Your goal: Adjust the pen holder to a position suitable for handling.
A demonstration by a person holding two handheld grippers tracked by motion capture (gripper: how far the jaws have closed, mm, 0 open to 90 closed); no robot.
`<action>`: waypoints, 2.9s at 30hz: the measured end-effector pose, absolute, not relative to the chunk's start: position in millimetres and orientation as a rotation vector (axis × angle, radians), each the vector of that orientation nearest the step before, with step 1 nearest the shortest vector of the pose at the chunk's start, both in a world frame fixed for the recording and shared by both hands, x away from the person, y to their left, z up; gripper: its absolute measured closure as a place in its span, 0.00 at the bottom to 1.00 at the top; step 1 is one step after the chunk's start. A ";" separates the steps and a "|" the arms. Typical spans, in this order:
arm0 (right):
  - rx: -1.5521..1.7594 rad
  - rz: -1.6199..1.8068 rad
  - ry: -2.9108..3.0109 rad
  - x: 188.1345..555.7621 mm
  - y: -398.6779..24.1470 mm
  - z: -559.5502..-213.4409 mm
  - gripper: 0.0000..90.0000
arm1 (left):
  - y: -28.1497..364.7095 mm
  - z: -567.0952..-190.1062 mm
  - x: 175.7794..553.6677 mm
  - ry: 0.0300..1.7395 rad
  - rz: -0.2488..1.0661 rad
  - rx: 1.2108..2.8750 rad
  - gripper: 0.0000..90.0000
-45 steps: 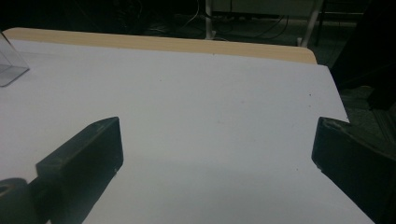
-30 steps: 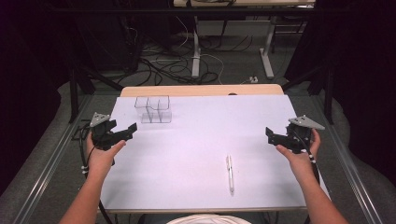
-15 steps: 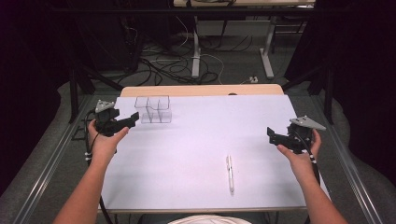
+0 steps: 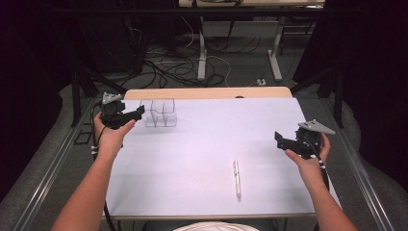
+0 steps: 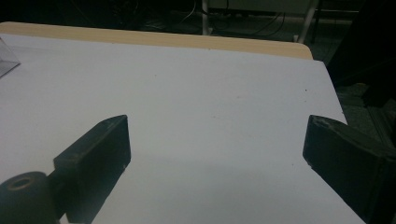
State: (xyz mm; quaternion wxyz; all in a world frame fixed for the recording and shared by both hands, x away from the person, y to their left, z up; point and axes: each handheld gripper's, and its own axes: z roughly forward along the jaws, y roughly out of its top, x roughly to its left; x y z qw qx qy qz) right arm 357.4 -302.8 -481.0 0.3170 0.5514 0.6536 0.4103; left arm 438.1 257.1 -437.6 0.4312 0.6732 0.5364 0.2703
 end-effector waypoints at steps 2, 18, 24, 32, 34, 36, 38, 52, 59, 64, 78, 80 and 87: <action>1.451 1.083 1.722 357.8 -303.1 -481.5 0.10 | 257.5 -438.0 439.6 1.345 0.672 1.678 0.26; 1.457 1.068 1.741 360.4 -302.2 -487.3 0.10 | 256.6 -432.9 470.1 1.394 0.700 1.690 0.33; 1.445 1.067 1.737 359.0 -303.1 -485.2 0.10 | 254.3 -434.8 482.4 1.420 0.673 1.746 0.34; 1.433 1.068 1.737 359.8 -301.4 -486.3 0.10 | 256.1 -441.8 493.3 1.462 0.662 1.740 0.35; 1.441 1.067 1.746 359.6 -300.8 -486.2 0.10 | 256.8 -442.6 494.3 1.464 0.662 1.739 0.37; 1.435 1.070 1.749 359.8 -300.2 -486.5 0.10 | 258.1 -444.1 495.9 1.475 0.656 1.737 0.39; 1.439 1.074 1.750 359.7 -299.5 -486.7 0.10 | 259.4 -444.9 497.3 1.484 0.654 1.741 0.42; 1.439 1.068 1.757 360.6 -300.8 -489.1 0.10 | 261.3 -457.6 508.6 1.561 0.646 1.740 0.61; 1.451 1.079 1.758 360.2 -302.4 -488.8 0.10 | 256.2 -462.9 513.2 1.573 0.644 1.746 0.69; 1.456 1.075 1.759 360.2 -302.8 -489.4 0.10 | 254.7 -467.4 516.8 1.591 0.634 1.757 0.72; 1.448 1.084 1.765 361.0 -303.1 -490.5 0.10 | 248.8 -476.5 522.7 1.637 0.598 1.796 0.83; 1.451 1.085 1.766 360.8 -302.9 -490.9 0.10 | 247.7 -477.1 522.6 1.646 0.590 1.804 0.85; 1.445 1.087 1.761 361.3 -302.3 -491.5 0.11 | 246.0 -478.9 523.7 1.668 0.570 1.804 0.91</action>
